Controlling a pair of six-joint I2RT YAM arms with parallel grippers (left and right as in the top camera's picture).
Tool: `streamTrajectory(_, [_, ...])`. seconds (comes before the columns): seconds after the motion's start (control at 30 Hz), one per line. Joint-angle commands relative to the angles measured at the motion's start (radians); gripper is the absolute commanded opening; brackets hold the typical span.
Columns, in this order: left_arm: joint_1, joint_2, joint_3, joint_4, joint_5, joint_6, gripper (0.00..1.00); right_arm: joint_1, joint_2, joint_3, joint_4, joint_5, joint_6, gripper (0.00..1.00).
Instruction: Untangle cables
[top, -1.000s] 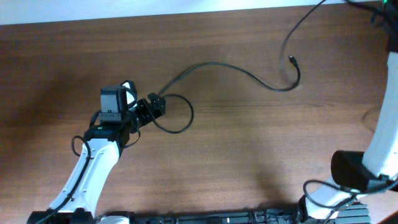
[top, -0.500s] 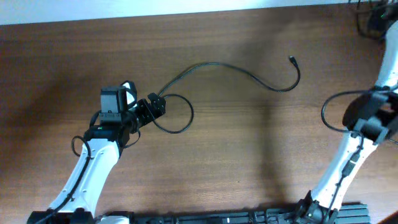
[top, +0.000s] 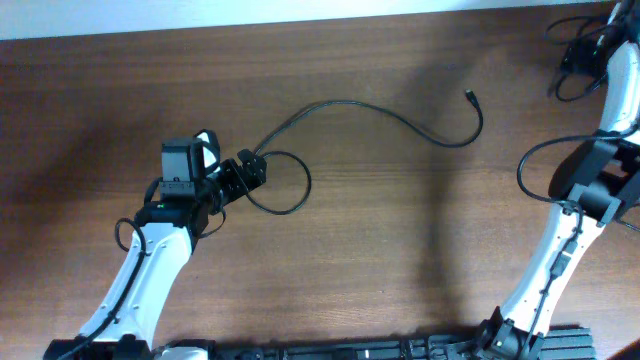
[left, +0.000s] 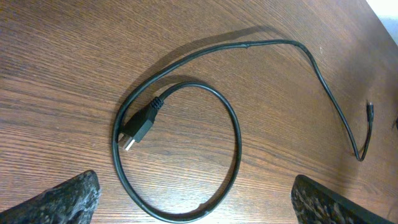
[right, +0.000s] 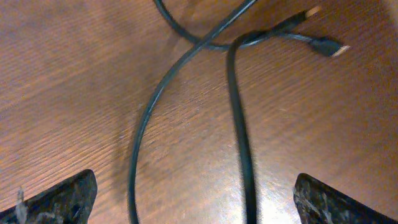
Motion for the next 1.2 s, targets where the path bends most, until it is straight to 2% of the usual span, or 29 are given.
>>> streamTrajectory(0.0, [0.003,-0.004,-0.006,0.002,0.008,0.016,0.99,-0.005,-0.196,0.005,-0.015,-0.005,0.069,0.99])
streamTrajectory(0.1, [0.003,-0.004,-0.006,0.002,0.008,0.016,0.99,0.004,-0.307,0.005,-0.109,-0.053,0.147,0.99])
streamTrajectory(0.23, [0.003,-0.004,-0.006,0.002,0.008,0.016,0.99,0.064,-0.337,0.004,-0.29,-0.385,0.147,0.99])
streamTrajectory(0.3, [0.003,-0.004,-0.006,0.002,0.008,0.016,0.99,0.122,-0.332,0.004,-0.352,-0.484,0.147,0.99])
streamTrajectory(0.4, [0.003,-0.004,-0.006,0.002,0.008,0.016,0.99,0.318,-0.33,0.004,-0.396,-0.513,0.147,0.99])
streamTrajectory(0.47, [0.003,-0.004,-0.006,0.002,0.008,0.016,0.99,0.422,-0.326,0.004,-0.395,-0.49,0.146,0.99])
streamTrajectory(0.53, [0.003,-0.004,-0.006,0.002,0.008,0.016,0.99,0.537,-0.309,0.004,-0.411,-0.317,0.114,0.99])
streamTrajectory(0.57, [0.003,-0.004,-0.006,0.002,0.008,0.016,0.99,0.582,-0.296,0.004,-0.443,-0.217,0.052,0.99])
streamTrajectory(0.6, [0.003,-0.004,-0.006,0.002,0.008,0.016,0.99,0.621,-0.274,0.004,-0.508,-0.092,0.022,0.99])
streamTrajectory(0.67, [0.003,-0.004,-0.006,0.002,0.008,0.016,0.99,0.65,-0.249,-0.006,-0.611,0.018,0.023,0.99])
streamTrajectory(0.77, [0.003,-0.004,-0.006,0.007,0.013,0.014,0.99,0.63,-0.248,-0.082,-0.615,0.023,0.074,0.99])
streamTrajectory(0.87, [0.003,-0.004,-0.006,0.002,0.019,0.012,0.99,0.578,-0.248,-0.204,-0.577,0.023,0.199,0.99])
streamTrajectory(0.93, [0.003,-0.004,-0.006,-0.023,0.019,0.012,0.99,0.518,-0.248,-0.368,-0.443,0.009,0.279,0.99])
streamTrajectory(1.0, [0.003,-0.004,-0.006,-0.025,0.019,0.012,0.99,0.473,-0.248,-0.472,-0.338,-0.048,0.279,0.99])
streamTrajectory(1.1, [0.003,-0.004,-0.006,-0.028,0.019,0.012,0.99,0.385,-0.248,-0.582,-0.188,-0.074,0.283,0.94])
streamTrajectory(1.17, [0.003,-0.004,-0.006,-0.027,0.019,0.012,0.99,0.328,-0.247,-0.616,-0.133,-0.142,0.281,0.77])
